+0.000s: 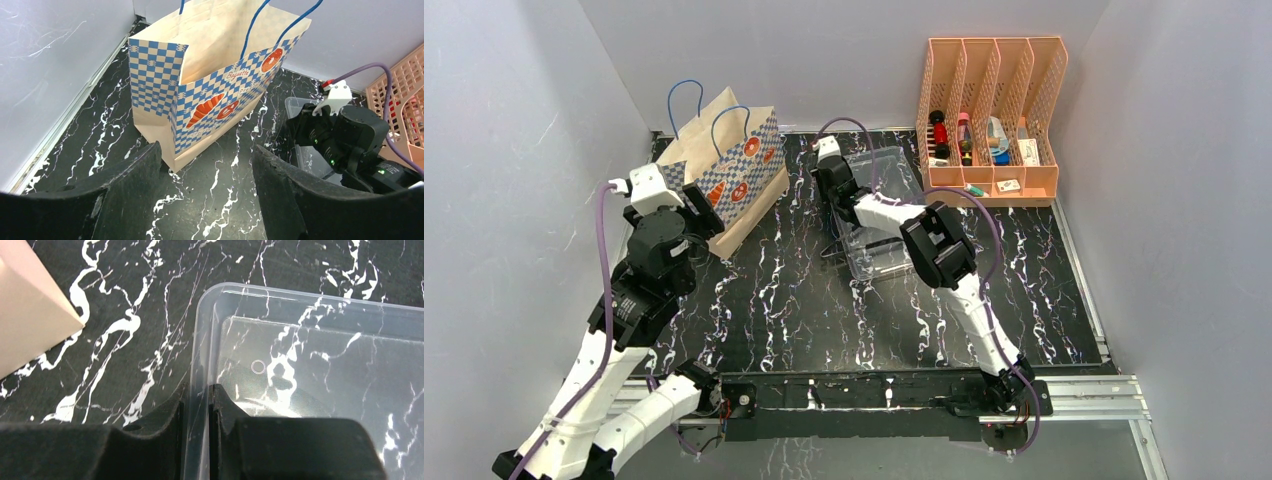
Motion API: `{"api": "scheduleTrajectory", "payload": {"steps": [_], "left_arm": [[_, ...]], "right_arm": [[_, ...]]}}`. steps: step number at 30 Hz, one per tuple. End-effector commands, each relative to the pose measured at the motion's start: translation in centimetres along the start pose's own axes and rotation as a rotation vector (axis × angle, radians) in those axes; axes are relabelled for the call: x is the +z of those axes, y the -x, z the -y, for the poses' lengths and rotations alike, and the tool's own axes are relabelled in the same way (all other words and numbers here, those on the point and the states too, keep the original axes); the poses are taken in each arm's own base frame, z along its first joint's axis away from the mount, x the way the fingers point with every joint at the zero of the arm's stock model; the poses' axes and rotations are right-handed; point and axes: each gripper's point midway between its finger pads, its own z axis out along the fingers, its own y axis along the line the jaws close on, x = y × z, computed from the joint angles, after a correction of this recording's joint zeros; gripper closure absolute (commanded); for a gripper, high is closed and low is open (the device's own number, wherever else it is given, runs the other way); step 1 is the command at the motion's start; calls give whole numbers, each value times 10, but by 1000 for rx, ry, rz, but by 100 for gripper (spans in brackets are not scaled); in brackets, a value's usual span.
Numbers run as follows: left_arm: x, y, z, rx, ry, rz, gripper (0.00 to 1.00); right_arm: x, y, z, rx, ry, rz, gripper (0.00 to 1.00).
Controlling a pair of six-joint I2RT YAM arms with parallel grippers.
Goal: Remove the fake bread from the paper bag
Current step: Move the container to the center of the board.
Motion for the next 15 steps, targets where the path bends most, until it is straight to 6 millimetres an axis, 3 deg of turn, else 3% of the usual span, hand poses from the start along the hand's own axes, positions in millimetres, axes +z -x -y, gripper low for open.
{"api": "scheduleTrajectory", "payload": {"steps": [1,4,6,11,15], "left_arm": [[0,10,-3,-8,23,41,34],[1,12,-5,-6,38,51,34],[2,11,-6,-3,46,56,34],[4,10,-7,-5,57,62,32],[2,14,-8,-4,55,66,31]], "right_arm": [[21,33,23,-19,31,89,100],[30,36,29,-44,37,98,98],[33,39,30,-63,41,102,90],[25,64,34,-53,26,146,48],[8,95,39,-9,8,182,31]]}}
